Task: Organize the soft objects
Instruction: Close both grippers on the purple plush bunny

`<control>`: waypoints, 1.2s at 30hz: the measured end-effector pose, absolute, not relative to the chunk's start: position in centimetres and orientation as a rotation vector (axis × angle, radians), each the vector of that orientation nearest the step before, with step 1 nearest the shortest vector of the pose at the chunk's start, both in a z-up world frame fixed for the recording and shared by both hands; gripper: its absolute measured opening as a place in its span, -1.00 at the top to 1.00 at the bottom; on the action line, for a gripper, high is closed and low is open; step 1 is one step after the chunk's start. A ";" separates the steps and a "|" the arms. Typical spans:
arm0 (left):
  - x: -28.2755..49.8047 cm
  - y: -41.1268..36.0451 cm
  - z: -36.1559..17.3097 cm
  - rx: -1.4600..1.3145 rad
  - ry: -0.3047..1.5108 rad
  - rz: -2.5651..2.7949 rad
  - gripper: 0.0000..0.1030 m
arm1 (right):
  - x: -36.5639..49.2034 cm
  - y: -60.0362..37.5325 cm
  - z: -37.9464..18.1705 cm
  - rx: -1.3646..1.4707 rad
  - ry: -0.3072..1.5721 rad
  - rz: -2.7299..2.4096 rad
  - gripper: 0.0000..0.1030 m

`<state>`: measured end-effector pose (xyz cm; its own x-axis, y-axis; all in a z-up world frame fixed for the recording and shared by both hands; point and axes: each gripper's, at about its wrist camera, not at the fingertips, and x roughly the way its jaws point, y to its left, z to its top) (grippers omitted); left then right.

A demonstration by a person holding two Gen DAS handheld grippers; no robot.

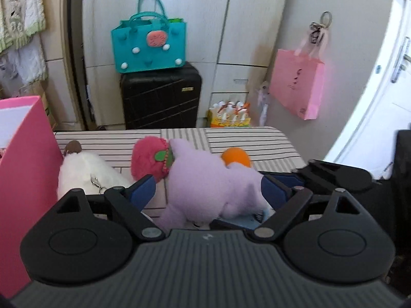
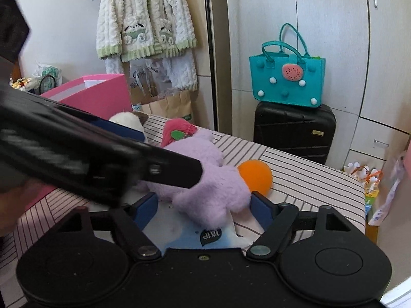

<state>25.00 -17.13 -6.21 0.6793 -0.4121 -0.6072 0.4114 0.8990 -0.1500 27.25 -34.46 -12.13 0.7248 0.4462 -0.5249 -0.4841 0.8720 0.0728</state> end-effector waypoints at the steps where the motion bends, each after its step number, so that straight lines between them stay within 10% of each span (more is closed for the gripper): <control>1: 25.3 -17.2 -6.4 -0.002 0.684 -0.453 -0.74 | 27.3 -34.5 -12.1 -0.077 0.552 0.518 -0.44; 36: 22.4 -15.5 -7.0 -0.181 0.795 -0.495 -0.11 | 22.6 -35.8 -10.6 -0.026 0.568 0.573 -0.13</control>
